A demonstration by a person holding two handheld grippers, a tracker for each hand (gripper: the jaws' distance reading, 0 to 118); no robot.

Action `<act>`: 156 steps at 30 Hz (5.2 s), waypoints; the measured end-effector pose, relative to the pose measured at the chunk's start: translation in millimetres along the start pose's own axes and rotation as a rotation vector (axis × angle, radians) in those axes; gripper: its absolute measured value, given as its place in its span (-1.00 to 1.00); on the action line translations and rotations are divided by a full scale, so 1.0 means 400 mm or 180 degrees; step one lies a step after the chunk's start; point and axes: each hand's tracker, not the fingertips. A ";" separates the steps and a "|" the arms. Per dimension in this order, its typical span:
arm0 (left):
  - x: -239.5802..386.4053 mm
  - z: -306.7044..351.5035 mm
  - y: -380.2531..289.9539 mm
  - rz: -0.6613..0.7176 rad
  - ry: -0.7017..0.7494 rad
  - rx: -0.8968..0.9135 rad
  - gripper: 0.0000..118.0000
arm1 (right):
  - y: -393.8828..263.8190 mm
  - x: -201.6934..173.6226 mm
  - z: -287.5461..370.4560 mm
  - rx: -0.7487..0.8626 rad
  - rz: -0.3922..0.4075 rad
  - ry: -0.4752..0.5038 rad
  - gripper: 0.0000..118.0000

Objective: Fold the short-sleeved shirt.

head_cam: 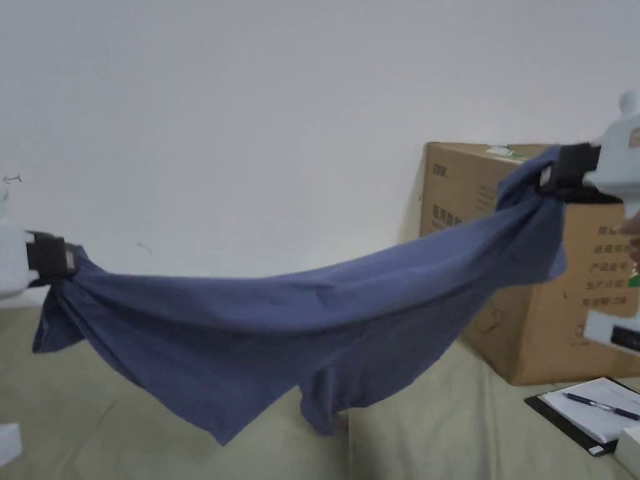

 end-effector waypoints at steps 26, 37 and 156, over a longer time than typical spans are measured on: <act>-0.192 0.072 -0.709 -0.0191 0.1040 -0.2085 0.88 | -0.876 0.272 -0.004 -0.2313 -0.0117 -0.0997 0.93; -0.112 0.378 -0.566 0.0475 0.0431 -0.0572 0.87 | -0.749 -0.020 0.237 -0.0635 -0.0007 0.0182 0.89; 0.041 -0.135 0.295 -0.0481 0.0566 0.0891 -1.00 | 0.396 -0.326 -0.231 0.0947 0.1118 -0.0211 -0.99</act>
